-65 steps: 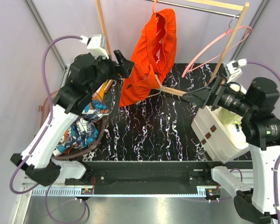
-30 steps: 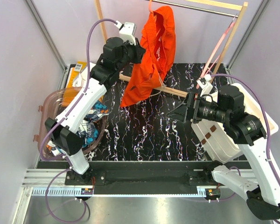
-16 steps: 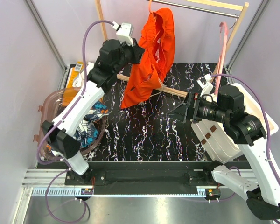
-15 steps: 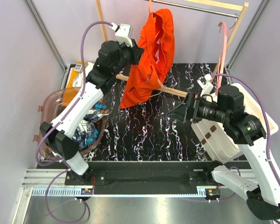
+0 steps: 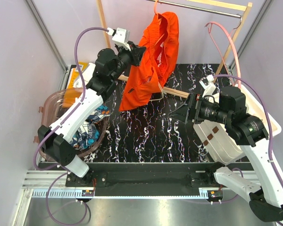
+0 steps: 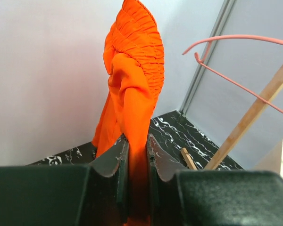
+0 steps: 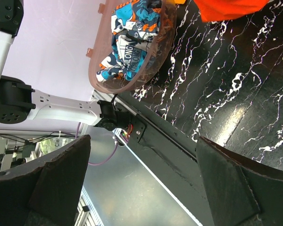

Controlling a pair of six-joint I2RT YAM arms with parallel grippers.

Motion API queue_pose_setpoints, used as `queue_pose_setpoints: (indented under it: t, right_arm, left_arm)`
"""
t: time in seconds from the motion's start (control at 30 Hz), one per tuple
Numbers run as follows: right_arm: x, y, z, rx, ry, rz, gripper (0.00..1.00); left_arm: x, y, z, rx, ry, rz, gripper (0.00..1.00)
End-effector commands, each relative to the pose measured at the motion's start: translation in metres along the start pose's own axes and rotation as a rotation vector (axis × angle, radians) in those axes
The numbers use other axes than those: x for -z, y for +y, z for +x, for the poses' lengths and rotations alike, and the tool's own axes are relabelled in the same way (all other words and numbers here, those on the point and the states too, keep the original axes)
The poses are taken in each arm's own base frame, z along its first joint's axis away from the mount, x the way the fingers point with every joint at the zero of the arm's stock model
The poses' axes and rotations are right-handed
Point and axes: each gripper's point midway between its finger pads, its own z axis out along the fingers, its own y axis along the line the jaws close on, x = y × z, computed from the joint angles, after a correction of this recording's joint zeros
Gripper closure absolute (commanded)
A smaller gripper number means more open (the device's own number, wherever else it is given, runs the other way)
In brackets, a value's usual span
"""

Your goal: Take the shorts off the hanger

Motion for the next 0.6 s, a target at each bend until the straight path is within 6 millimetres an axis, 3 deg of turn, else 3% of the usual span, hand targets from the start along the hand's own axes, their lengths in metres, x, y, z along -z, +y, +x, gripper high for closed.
queue_pose_setpoints:
  t: [0.0, 0.07, 0.1, 0.17, 0.23, 0.3, 0.57]
  right_arm:
    - [0.002, 0.001, -0.003, 0.038, -0.019, 0.000, 0.00]
    - [0.001, 0.001, -0.002, 0.038, -0.014, -0.001, 0.00]
    - [0.000, 0.001, -0.002, 0.039, -0.010, -0.002, 0.00]
    - [0.000, 0.001, -0.002, 0.039, -0.010, -0.004, 0.00]
    - [0.000, 0.001, -0.001, 0.039, -0.010, -0.004, 0.01]
    - [0.001, 0.001, 0.000, 0.040, -0.009, -0.005, 0.00]
    - [0.004, 0.000, 0.003, 0.046, -0.006, -0.002, 0.00]
  left_arm:
    - [0.012, -0.022, -0.047, 0.030, -0.077, 0.080, 0.86]
    - [0.012, -0.019, -0.033, 0.048, -0.024, 0.060, 0.56]
    - [0.011, -0.019, -0.036, 0.053, -0.016, 0.056, 0.44]
    - [0.009, -0.018, -0.030, 0.059, 0.041, 0.049, 0.39]
    - [-0.001, -0.021, -0.037, 0.056, 0.053, 0.058, 0.32]
    - [-0.012, -0.023, -0.038, 0.052, 0.080, 0.070, 0.10]
    - [-0.046, -0.008, -0.038, 0.069, 0.109, 0.060, 0.12]
